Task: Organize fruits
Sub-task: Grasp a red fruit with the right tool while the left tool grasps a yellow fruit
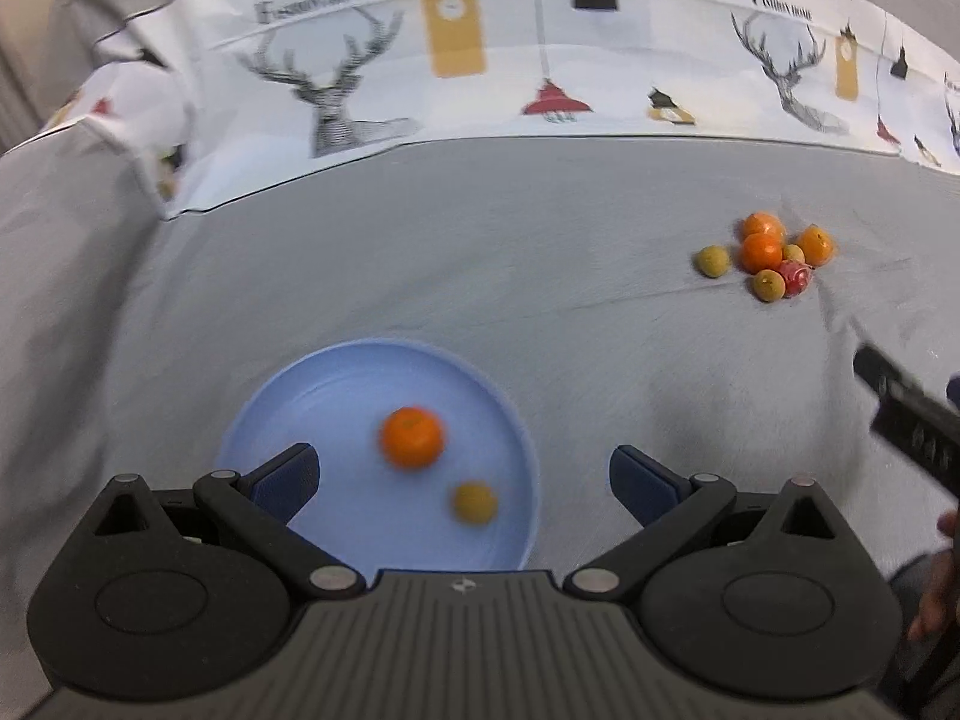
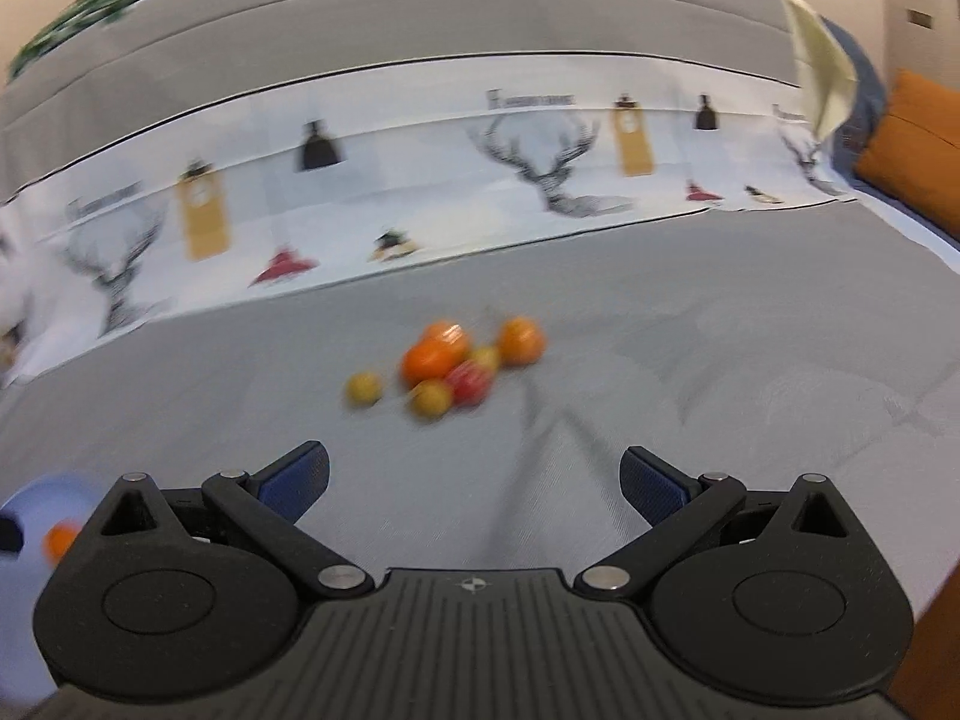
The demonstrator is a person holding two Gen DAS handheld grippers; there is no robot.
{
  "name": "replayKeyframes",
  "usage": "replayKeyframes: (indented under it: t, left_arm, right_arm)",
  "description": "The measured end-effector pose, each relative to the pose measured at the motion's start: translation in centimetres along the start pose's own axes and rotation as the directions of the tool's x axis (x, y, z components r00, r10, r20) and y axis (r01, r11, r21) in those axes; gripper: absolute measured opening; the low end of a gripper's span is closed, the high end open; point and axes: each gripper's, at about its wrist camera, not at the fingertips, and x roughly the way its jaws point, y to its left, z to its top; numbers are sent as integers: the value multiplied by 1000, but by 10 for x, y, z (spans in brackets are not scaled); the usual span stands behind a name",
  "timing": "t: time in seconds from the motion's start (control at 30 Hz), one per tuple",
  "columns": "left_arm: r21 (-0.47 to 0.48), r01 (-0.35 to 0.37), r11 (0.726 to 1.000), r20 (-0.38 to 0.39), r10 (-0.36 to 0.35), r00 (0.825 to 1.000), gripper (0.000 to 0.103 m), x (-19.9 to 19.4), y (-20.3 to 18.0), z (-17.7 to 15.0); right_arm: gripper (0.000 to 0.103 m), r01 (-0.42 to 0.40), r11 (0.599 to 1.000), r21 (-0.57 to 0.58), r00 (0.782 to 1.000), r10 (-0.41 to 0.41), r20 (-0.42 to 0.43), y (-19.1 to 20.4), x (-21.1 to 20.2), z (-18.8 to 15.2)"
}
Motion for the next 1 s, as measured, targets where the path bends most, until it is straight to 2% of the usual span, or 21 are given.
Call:
replayKeyframes:
  t: [0.17, 0.4, 0.47, 0.53, 0.67, 0.77, 0.87, 1.0]
  left_arm:
    - [58, 39, 998, -48, -36, 998, 103, 52, -39, 26]
    - [79, -3, 997, -61, 8, 998, 103, 96, -63, 54]
    - [89, -10, 996, -52, 14, 999, 103, 103, -67, 59]
    - [107, -13, 994, -51, 19, 998, 103, 111, -74, 64]
    - [131, 13, 991, -57, -5, 998, 103, 124, -91, 72]
    - [153, 45, 987, -33, -40, 999, 103, 130, -107, 78]
    - [179, 56, 982, 1, -57, 998, 103, 135, -124, 87]
    - [203, 84, 976, 29, -92, 995, 103, 145, -139, 100]
  right_arm:
    - [102, 24, 998, 51, 1000, -25, 7, -15, 66, 16]
    - [102, 55, 998, 23, 996, -53, -78, -10, 158, 27]
    - [102, 38, 998, 40, 998, -36, -48, -10, 167, 26]
    - [102, 42, 999, -6, 999, -42, -19, -5, 168, 27]
    - [102, 155, 976, -154, 988, -157, 0, -8, 155, 26]
    - [102, 115, 975, -188, 992, -121, -22, -16, 151, 21]
    - [102, 61, 964, -261, 993, -84, -78, -7, 163, 14]
    - [102, 120, 940, -320, 991, -133, -20, -1, 163, 12]
